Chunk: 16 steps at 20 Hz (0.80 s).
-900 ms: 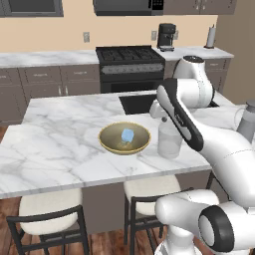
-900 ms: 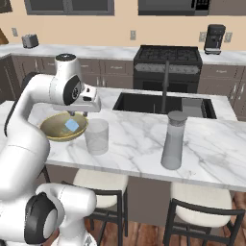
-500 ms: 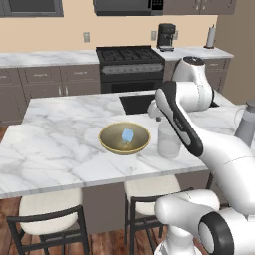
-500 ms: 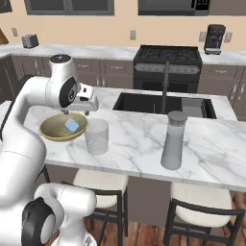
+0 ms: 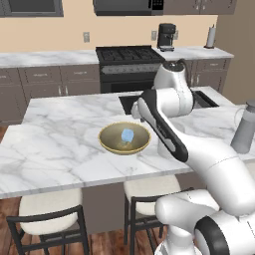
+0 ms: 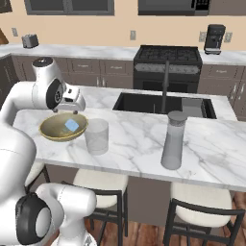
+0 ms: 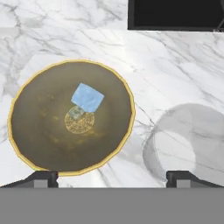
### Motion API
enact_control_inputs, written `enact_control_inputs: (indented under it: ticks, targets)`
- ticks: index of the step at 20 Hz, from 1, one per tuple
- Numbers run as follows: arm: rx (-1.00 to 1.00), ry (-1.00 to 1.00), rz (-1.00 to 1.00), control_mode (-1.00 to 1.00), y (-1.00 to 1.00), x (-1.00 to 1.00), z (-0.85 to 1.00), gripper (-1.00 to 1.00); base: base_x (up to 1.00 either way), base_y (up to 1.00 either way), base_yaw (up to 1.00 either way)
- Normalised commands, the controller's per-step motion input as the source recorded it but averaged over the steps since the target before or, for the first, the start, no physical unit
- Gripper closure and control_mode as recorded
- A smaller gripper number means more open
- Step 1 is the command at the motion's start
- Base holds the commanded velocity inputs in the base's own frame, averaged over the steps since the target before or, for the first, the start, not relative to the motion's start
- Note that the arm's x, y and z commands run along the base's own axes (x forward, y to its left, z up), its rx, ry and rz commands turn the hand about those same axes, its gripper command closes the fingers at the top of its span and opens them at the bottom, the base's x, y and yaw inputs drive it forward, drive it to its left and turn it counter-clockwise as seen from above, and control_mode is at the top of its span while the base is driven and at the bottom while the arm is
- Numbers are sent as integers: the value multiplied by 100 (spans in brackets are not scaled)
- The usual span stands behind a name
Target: There are two ice cubes in the ice bowl. Place both ice cubes in the glass cup.
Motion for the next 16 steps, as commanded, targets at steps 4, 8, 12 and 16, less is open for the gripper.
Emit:
enact_control_inputs:
  ticks: [4,8,12,16]
  targets:
    - [7,0,0,-100,35,19,0,-100,0,0,0]
    - [1,0,0,-100,5,4,0,-100,0,0,0]
    - [0,0,0,-100,0,0,-1,-100,0,0,0]
    - [0,2,0,-100,5,10,0,-100,0,0,0]
